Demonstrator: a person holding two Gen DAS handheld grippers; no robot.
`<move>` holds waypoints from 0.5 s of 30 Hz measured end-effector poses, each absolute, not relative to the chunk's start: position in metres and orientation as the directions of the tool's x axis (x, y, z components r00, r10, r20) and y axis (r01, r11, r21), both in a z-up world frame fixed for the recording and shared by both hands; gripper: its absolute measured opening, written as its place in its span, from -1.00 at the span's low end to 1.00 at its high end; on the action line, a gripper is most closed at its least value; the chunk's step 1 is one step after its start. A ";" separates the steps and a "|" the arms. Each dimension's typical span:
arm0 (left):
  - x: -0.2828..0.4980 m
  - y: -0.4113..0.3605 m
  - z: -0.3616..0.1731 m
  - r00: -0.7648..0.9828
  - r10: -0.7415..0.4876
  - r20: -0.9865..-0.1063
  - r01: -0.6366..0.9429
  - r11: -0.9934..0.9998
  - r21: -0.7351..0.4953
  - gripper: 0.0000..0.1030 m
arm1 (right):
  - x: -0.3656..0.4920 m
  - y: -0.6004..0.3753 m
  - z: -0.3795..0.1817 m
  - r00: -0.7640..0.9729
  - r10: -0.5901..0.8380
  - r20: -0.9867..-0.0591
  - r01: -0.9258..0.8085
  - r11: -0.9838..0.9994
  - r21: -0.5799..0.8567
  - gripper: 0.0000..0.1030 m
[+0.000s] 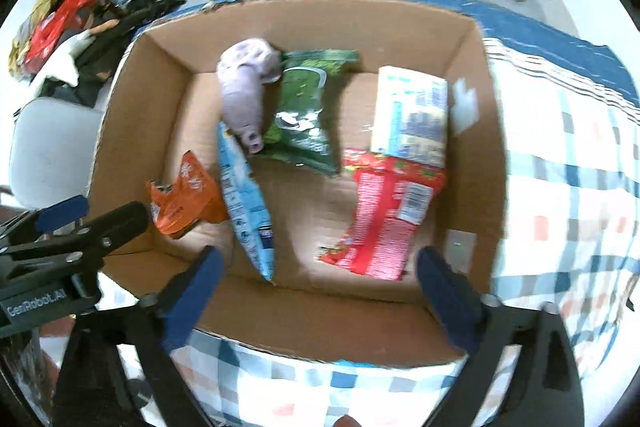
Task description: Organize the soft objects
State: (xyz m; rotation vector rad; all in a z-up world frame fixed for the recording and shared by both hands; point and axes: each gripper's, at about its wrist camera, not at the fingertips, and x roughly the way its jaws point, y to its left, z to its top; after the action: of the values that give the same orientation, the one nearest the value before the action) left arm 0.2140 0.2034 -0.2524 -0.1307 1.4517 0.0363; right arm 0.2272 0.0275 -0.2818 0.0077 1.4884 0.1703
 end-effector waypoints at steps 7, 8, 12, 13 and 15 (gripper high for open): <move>0.202 0.194 -0.233 0.192 -0.001 -0.981 -0.104 0.994 -0.022 0.85 | 0.217 0.017 -0.270 0.119 0.077 -0.990 -0.060 0.996 0.071 1.00; 0.200 0.193 -0.230 0.203 0.006 -0.979 -0.103 0.995 -0.015 0.85 | 0.214 0.016 -0.265 0.129 0.078 -0.989 -0.058 0.996 0.071 1.00; 0.189 0.187 -0.206 0.254 0.014 -0.967 -0.099 0.995 -0.011 0.85 | 0.205 0.013 -0.247 0.166 0.085 -0.982 -0.053 0.996 0.077 1.00; 0.184 0.186 -0.199 0.267 0.015 -0.963 -0.098 0.995 -0.012 0.85 | 0.202 0.012 -0.241 0.179 0.087 -0.980 -0.053 0.996 0.078 1.00; 0.177 0.184 -0.183 0.295 0.011 -0.955 -0.096 0.995 -0.018 0.85 | 0.195 0.008 -0.222 0.212 0.089 -0.973 -0.049 0.996 0.080 1.00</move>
State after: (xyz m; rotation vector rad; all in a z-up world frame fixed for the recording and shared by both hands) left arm 0.1766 0.1839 -0.1829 -0.0768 1.2697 0.0715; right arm 0.1946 0.0079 -0.2221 0.0346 1.3538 0.0956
